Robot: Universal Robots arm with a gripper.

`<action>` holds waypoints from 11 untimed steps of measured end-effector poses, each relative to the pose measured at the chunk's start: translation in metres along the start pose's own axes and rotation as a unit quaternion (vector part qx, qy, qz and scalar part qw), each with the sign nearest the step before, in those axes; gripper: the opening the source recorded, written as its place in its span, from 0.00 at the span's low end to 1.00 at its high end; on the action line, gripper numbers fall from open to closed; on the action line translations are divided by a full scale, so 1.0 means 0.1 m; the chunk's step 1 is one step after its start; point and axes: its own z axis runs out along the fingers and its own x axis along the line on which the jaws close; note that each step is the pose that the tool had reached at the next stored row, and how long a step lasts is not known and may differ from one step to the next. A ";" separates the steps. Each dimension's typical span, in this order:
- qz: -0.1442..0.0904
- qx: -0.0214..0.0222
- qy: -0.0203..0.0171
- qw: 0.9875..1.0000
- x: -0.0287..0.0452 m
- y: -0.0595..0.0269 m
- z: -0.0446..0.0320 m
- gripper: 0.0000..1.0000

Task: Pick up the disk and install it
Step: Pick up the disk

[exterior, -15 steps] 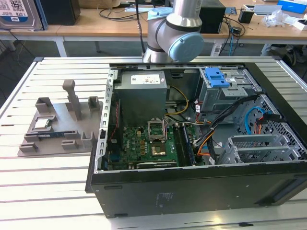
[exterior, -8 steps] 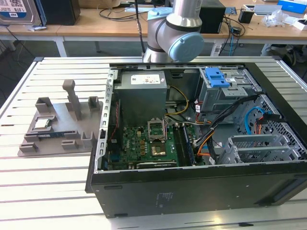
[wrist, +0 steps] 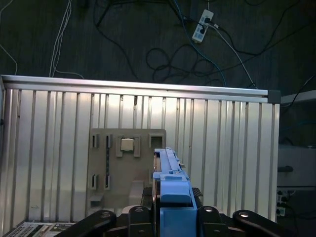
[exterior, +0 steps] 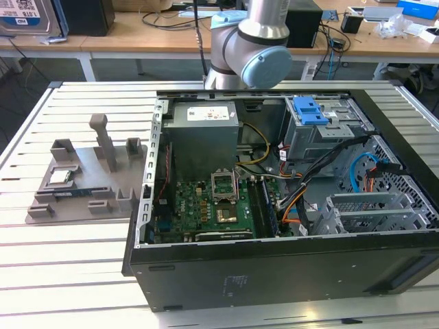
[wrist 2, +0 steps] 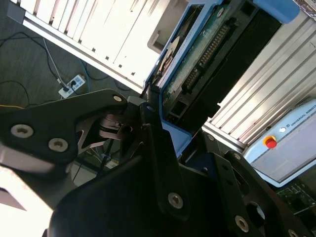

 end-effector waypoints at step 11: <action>0.000 -0.001 0.000 1.000 0.034 -0.317 -0.013 0.37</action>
